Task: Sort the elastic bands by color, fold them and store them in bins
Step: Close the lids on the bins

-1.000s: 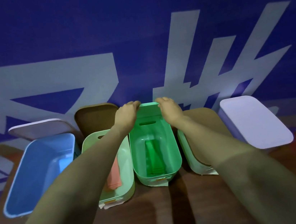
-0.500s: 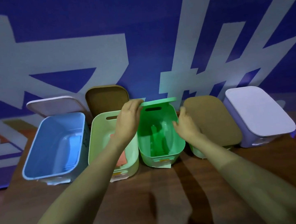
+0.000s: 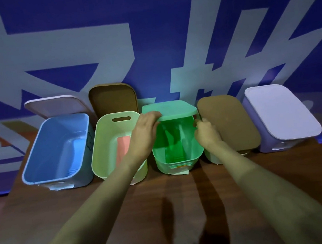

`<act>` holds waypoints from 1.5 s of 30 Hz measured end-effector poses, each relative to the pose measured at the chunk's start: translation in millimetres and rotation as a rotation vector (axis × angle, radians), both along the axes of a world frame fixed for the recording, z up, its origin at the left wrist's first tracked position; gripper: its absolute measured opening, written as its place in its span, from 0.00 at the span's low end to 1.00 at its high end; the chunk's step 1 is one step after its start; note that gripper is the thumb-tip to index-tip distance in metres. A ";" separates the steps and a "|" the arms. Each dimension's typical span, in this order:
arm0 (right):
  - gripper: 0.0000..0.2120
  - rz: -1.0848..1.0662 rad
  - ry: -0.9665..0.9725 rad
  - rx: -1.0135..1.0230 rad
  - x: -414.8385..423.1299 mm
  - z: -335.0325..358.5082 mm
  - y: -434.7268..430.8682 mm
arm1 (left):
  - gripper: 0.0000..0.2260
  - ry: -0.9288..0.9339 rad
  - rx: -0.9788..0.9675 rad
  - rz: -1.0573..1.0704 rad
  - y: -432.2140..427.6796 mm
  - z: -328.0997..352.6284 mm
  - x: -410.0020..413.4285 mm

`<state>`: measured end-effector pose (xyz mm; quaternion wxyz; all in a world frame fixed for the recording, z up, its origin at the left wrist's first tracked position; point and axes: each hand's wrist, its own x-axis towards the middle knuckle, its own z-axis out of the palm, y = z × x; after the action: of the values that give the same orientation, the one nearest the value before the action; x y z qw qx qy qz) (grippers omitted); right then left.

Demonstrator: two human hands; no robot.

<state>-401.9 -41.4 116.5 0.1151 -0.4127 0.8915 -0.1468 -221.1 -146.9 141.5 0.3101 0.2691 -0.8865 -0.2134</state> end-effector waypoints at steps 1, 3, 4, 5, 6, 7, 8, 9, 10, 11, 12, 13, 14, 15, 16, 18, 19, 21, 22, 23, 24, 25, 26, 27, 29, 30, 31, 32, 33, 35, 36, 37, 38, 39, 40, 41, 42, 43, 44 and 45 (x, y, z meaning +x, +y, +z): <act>0.15 -0.009 -0.027 -0.036 -2.6 1.5 2.3 | 0.09 -0.005 -0.005 -0.011 4.3 -3.2 1.4; 0.14 -0.068 -0.077 -0.172 -7.3 9.0 9.0 | 0.11 -0.026 -0.032 -0.040 12.5 -11.4 5.5; 0.13 -0.101 -0.108 -0.244 -7.2 15.3 13.4 | 0.12 -0.043 -0.047 -0.057 16.4 -17.2 7.8; 0.13 -0.121 -0.154 -0.300 -5.6 20.4 16.8 | 0.13 -0.063 -0.047 -0.072 20.8 -23.4 10.6; 0.13 -0.124 -0.210 -0.326 -2.6 24.0 19.4 | 0.13 -0.080 -0.035 -0.079 25.7 -29.3 13.6; 0.14 -0.119 -0.272 -0.332 1.2 25.8 20.9 | 0.13 -0.093 -0.016 -0.079 30.7 -35.5 16.5; 0.14 -0.114 -0.334 -0.329 5.2 26.6 22.0 | 0.13 -0.104 -0.003 -0.077 35.7 -40.8 19.2; 0.14 -0.120 -0.381 -0.324 8.1 25.9 22.9 | 0.13 -0.114 0.005 -0.077 40.4 -45.7 21.6; 0.16 -0.133 -0.403 -0.310 9.7 24.5 23.9 | 0.13 -0.123 0.004 -0.085 44.6 -49.9 23.9; 0.17 -0.143 -0.404 -0.288 11.2 22.9 25.4 | 0.13 -0.126 -0.002 -0.099 48.5 -53.2 26.3; 0.18 -0.147 -0.387 -0.263 13.1 21.5 27.2 | 0.12 -0.125 -0.009 -0.114 51.9 -55.9 28.7; 0.18 -0.148 -0.366 -0.248 15.6 20.8 28.8 | 0.12 -0.116 -0.010 -0.119 55.3 -57.0 30.8; 0.17 -0.141 -0.351 -0.251 18.3 19.8 30.1 | 0.12 -0.100 0.006 -0.102 58.3 -56.5 32.0; 0.15 -0.131 -0.344 -0.264 21.0 18.1 31.0 | 0.12 -0.082 0.035 -0.062 60.1 -55.2 31.6; 0.14 -0.125 -0.341 -0.279 23.5 16.7 31.6 | 0.11 -0.067 0.067 -0.005 60.2 -53.1 28.8; 0.15 -0.129 -0.340 -0.282 28.1 15.8 33.9 | 0.11 -0.058 0.146 0.117 55.4 -50.1 18.1; 0.15 -0.130 -0.332 -0.272 29.4 15.2 35.3 | 0.12 -0.064 0.198 0.163 51.6 -49.4 11.2; 0.15 -0.118 -0.306 -0.256 30.7 14.1 39.9 | 0.15 -0.104 0.300 0.215 46.8 -48.2 -2.1; 0.15 -0.114 -0.292 -0.247 30.9 14.3 42.2 | 0.16 -0.138 0.327 0.224 46.1 -49.3 -7.7; 0.16 -0.112 -0.282 -0.232 31.3 14.6 44.2 | 0.18 -0.171 0.329 0.224 46.4 -51.4 -12.1; 0.16 -0.117 -0.278 -0.217 31.6 14.8 45.9 | 0.18 -0.197 0.311 0.219 47.3 -53.7 -15.0; 0.16 -0.128 -0.281 -0.204 31.8 15.1 47.3 | 0.18 -0.212 0.289 0.211 48.0 -56.1 -16.7; 0.17 -0.141 -0.292 -0.196 31.8 14.9 48.3 | 0.19 -0.219 0.274 0.208 48.5 -57.5 -17.7; 0.17 -0.152 -0.305 -0.192 31.7 14.9 49.4 | 0.18 -0.225 0.264 0.206 48.1 -58.6 -18.1; 0.18 -0.157 -0.306 -0.178 30.0 14.5 51.9 | 0.18 -0.260 0.232 0.204 45.9 -59.8 -18.8; 0.18 -0.144 -0.281 -0.156 28.8 14.6 53.6 | 0.18 -0.289 0.213 0.205 45.1 -59.6 -19.2; 0.16 -0.122 -0.240 -0.127 27.3 14.5 55.1 | 0.18 -0.317 0.197 0.206 44.7 -59.3 -19.8; 0.14 -0.097 -0.187 -0.097 25.5 14.5 56.7 | 0.19 -0.337 0.186 0.208 44.8 -58.7 -20.3; 0.12 -0.075 -0.139 -0.071 23.7 15.2 58.6 | 0.19 -0.353 0.175 0.208 45.4 -58.5 -21.0; 0.10 -0.038 -0.075 -0.045 20.6 16.2 61.6 | 0.19 -0.371 0.137 0.205 48.7 -59.8 -22.3; 0.10 -0.016 -0.044 -0.043 19.2 15.9 62.3 | 0.19 -0.369 0.123 0.203 50.8 -60.9 -23.0; 0.11 0.010 -0.014 -0.045 18.6 15.5 62.5 | 0.19 -0.362 0.117 0.202 52.4 -62.4 -23.6; 0.12 0.033 0.008 -0.053 18.2 14.4 62.1 | 0.19 -0.357 0.113 0.200 53.2 -64.4 -24.1; 0.14 0.050 0.011 -0.064 18.4 13.2 61.2 | 0.18 -0.351 0.109 0.199 53.6 -65.5 -24.5; 0.16 0.060 -0.004 -0.075 19.2 12.0 59.7 | 0.18 -0.339 0.106 0.197 53.7 -66.0 -24.5; 0.18 0.066 -0.033 -0.085 20.6 10.8 57.9 | 0.18 -0.315 0.102 0.193 53.3 -65.9 -24.2; 0.19 0.072 -0.068 -0.092 22.6 9.5 55.8 | 0.18 -0.285 0.101 0.191 52.2 -65.5 -23.3; 0.21 0.078 -0.101 -0.097 24.8 7.8 53.3 | 0.18 -0.255 0.099 0.191 50.7 -65.1 -22.1; 0.22 0.086 -0.127 -0.096 26.7 5.8 50.1 | 0.17 -0.232 0.101 0.193 48.5 -65.0 -21.2; 0.24 0.090 -0.148 -0.087 28.4 4.2 46.2 | 0.16 -0.214 0.116 0.194 46.4 -65.0 -20.8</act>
<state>-373.5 4.8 120.7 0.1693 -0.4448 0.8540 -0.2101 -241.9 -100.5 76.5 0.2170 0.3923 -0.8704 -0.2035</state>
